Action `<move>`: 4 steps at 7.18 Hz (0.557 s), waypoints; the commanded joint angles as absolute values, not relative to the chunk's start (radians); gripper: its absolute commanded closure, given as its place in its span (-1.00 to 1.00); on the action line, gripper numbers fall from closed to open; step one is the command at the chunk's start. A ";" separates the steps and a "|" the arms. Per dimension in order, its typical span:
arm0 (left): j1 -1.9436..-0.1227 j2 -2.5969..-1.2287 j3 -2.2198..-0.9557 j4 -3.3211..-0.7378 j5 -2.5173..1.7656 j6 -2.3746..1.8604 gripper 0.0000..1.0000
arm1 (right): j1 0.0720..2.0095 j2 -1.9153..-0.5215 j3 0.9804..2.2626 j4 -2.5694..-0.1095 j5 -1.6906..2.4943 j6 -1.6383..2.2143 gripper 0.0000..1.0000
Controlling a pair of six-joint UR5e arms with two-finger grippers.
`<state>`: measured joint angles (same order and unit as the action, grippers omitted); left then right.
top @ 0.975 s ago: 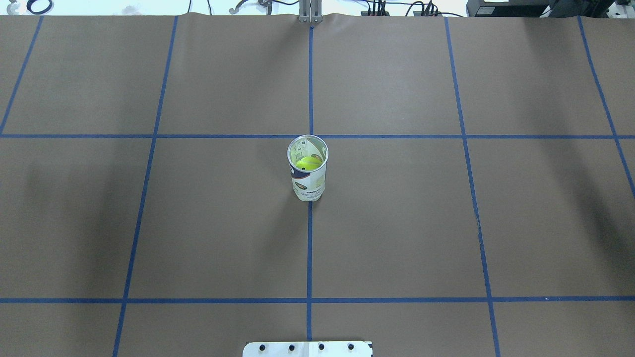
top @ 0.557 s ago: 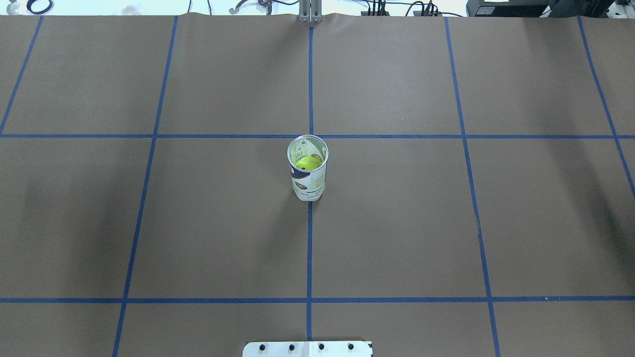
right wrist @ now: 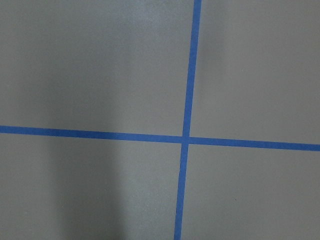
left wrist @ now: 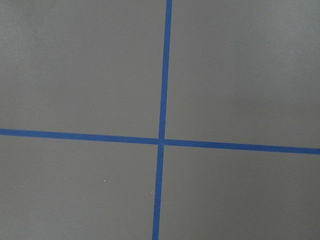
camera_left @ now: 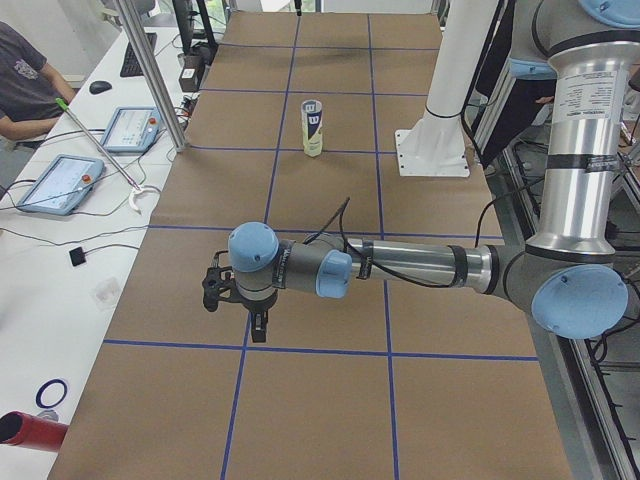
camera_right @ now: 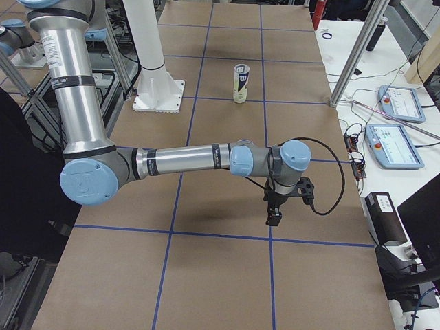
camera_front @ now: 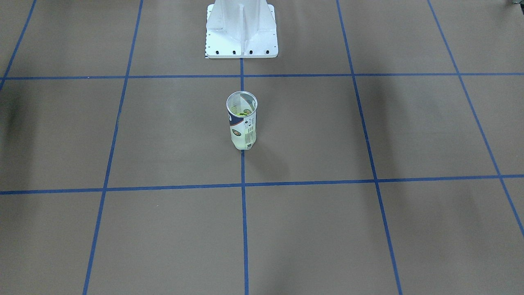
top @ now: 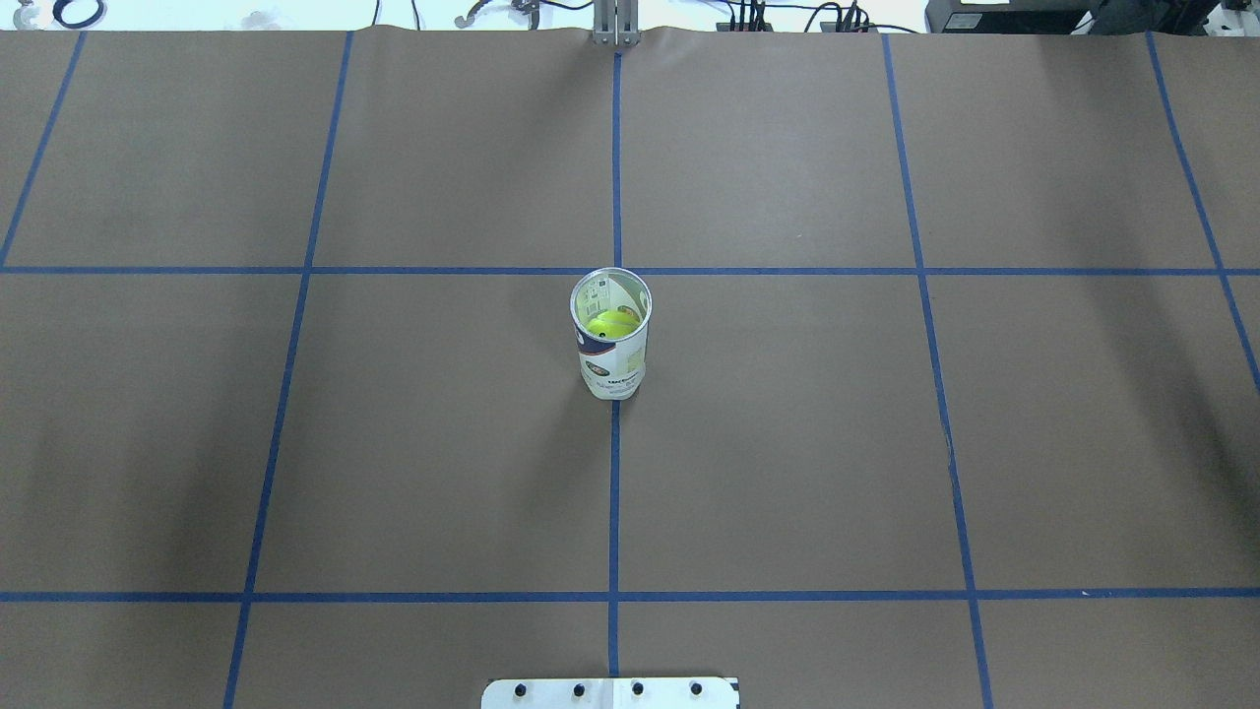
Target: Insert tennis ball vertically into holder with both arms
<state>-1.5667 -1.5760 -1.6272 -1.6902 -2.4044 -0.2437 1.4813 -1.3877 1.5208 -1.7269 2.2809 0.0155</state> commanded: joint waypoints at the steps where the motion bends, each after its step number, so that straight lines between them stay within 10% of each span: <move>1: -1.560 -1.551 -1.654 -1.697 -2.398 -0.259 -0.99 | 1.483 -1.391 1.525 -1.736 2.284 0.014 -0.98; 4: -1.551 -1.574 -1.664 -1.695 -2.384 -0.259 -0.99 | 1.483 -1.400 1.525 -1.730 2.283 0.008 -0.98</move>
<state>-1.5553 -1.5619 -1.6549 -1.6959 -2.3891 -0.2579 1.4833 -1.3944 1.5246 -1.7338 2.2831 0.0089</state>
